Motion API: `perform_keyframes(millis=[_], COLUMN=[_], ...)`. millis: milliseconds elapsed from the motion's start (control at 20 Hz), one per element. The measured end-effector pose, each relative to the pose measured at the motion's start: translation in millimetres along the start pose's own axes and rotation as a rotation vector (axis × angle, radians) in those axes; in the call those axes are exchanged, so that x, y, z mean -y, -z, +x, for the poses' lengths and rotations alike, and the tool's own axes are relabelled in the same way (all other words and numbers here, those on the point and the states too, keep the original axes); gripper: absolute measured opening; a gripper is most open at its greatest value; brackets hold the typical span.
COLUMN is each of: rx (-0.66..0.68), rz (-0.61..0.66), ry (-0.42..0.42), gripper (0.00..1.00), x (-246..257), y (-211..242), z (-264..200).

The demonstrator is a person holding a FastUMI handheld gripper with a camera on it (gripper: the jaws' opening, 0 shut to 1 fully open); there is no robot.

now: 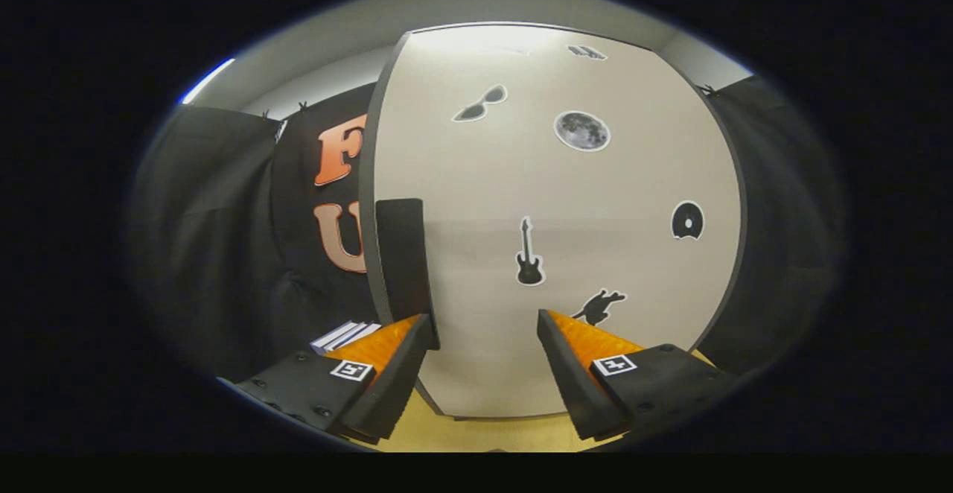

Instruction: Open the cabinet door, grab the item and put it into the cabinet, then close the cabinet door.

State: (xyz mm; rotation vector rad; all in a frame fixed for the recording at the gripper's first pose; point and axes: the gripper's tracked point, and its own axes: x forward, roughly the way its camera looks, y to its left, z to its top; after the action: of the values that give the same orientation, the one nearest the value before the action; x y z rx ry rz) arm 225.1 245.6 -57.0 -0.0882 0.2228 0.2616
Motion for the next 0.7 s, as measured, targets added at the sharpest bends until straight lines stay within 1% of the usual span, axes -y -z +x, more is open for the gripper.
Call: perform_keyframes(millis=[200, 300, 500, 700], rx=[-0.017, -0.019, -0.03, -0.008], rz=[-0.054, -0.066, -0.04, -0.003], ry=[-0.01, -0.029, -0.086, -0.071], gripper=[0.92, 0.92, 0.93, 0.94], x=[-5, -5, 7, 36], y=[3, 9, 20, 17], z=[4, -2, -36, -67])
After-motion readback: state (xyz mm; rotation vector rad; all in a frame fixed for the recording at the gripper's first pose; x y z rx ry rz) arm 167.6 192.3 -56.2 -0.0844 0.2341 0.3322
